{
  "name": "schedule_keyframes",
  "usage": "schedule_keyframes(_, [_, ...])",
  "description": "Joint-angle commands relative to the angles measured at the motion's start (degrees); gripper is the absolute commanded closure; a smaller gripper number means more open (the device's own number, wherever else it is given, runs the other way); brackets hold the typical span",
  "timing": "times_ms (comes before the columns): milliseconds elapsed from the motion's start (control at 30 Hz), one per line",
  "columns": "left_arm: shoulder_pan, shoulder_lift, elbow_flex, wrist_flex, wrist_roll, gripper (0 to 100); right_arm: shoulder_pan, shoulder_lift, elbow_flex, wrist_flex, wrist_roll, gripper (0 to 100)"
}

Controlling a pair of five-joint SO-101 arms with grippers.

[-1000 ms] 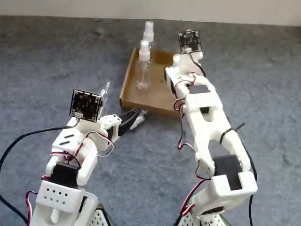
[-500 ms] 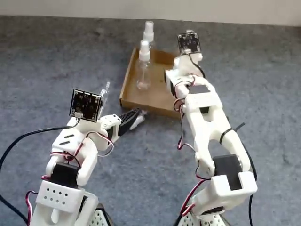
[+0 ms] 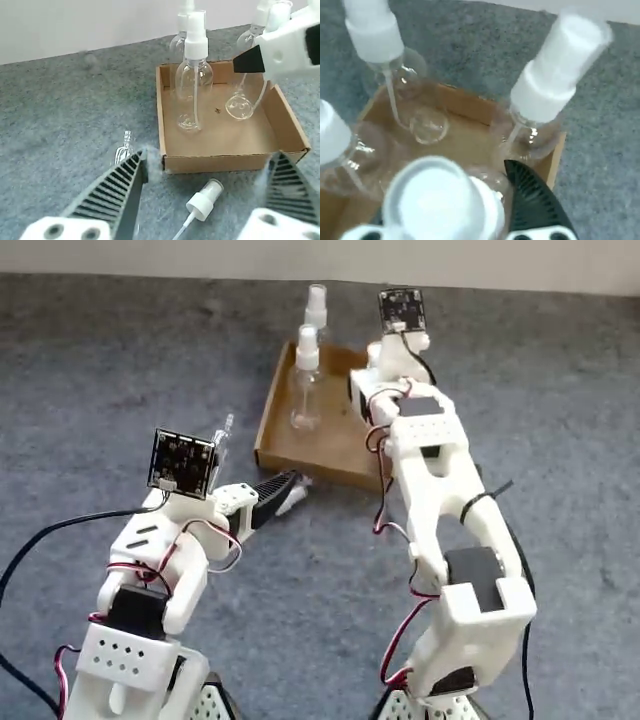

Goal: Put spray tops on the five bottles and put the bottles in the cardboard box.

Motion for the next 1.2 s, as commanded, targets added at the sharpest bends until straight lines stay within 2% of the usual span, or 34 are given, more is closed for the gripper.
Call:
schedule_keyframes(0, [0.04,-0.13,-0.31,-1.32,-0.26,69,0.66,-1.01,-3.91,0.40,-0.26,98.9])
schedule_keyframes(133, [0.04,-0.13,-0.31,-1.32,-0.26,69,0.31,-1.01,-4.09,1.89,2.11,98.8])
schedule_keyframes(367, [0.04,-0.13,-0.31,-1.32,-0.26,69,0.31,-0.92,-4.35,7.96,2.02,98.8])
schedule_keyframes(633, [0.04,-0.13,-0.31,-1.32,-0.26,69,0.31,-0.84,-4.44,7.78,2.29,98.7])
schedule_keyframes(867, [0.04,-0.04,-0.31,-1.32,-0.26,69,0.22,-0.84,-4.44,8.04,2.37,85.4])
schedule_keyframes(1167, [0.04,-0.04,-0.31,-1.32,-0.26,69,-0.57,-1.10,-5.67,8.13,2.37,84.9])
